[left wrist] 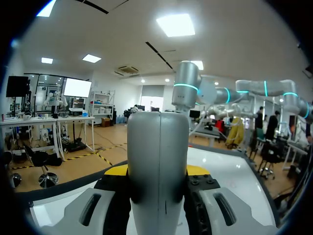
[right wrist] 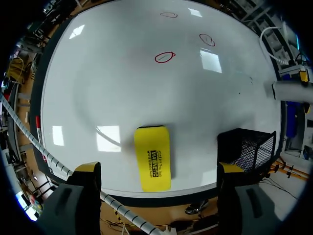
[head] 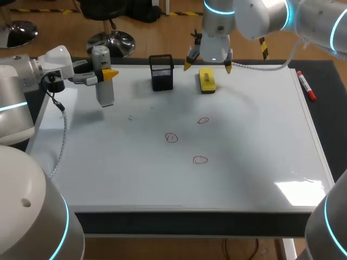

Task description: Pick up the inspection probe, press it on each red-marked spot on the whiteboard one by one, put down the probe, pick up the eraser, and wipe off all the red marks.

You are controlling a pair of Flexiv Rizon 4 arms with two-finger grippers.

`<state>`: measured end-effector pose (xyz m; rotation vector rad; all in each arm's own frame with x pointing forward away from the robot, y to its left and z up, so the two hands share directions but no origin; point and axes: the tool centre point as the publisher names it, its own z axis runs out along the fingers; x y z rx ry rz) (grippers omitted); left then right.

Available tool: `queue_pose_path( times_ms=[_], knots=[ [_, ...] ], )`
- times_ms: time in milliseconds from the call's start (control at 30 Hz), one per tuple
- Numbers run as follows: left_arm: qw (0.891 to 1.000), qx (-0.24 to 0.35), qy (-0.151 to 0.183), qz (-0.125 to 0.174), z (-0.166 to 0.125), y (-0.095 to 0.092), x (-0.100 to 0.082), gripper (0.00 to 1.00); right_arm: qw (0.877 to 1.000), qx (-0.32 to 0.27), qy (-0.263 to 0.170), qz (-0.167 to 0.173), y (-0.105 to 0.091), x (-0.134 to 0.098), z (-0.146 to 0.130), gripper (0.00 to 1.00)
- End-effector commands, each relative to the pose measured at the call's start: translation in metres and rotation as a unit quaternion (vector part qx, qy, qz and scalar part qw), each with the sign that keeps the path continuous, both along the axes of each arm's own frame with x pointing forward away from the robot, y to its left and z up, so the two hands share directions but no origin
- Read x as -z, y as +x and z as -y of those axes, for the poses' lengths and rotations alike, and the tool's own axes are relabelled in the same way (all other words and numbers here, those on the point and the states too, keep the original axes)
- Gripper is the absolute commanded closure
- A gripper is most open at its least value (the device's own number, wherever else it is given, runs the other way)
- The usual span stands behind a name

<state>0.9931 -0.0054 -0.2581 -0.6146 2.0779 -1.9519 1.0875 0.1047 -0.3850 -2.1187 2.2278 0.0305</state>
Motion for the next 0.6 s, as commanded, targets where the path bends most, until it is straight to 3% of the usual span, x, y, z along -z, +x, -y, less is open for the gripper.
queue_pose_path(
  times_ms=[33, 600],
  knots=[
    [1.000, 0.000, 0.000, 0.000, 0.000, 0.000, -0.001, 1.00, 1.000, -0.005, -0.002, -0.007, 0.005, 0.006, -0.004, 0.00],
    [1.000, 0.000, 0.000, 0.000, 0.000, 0.000, -0.001, 1.00, 0.999, 0.014, -0.007, -0.030, 0.004, 0.023, 0.000, 0.00]
  ],
)
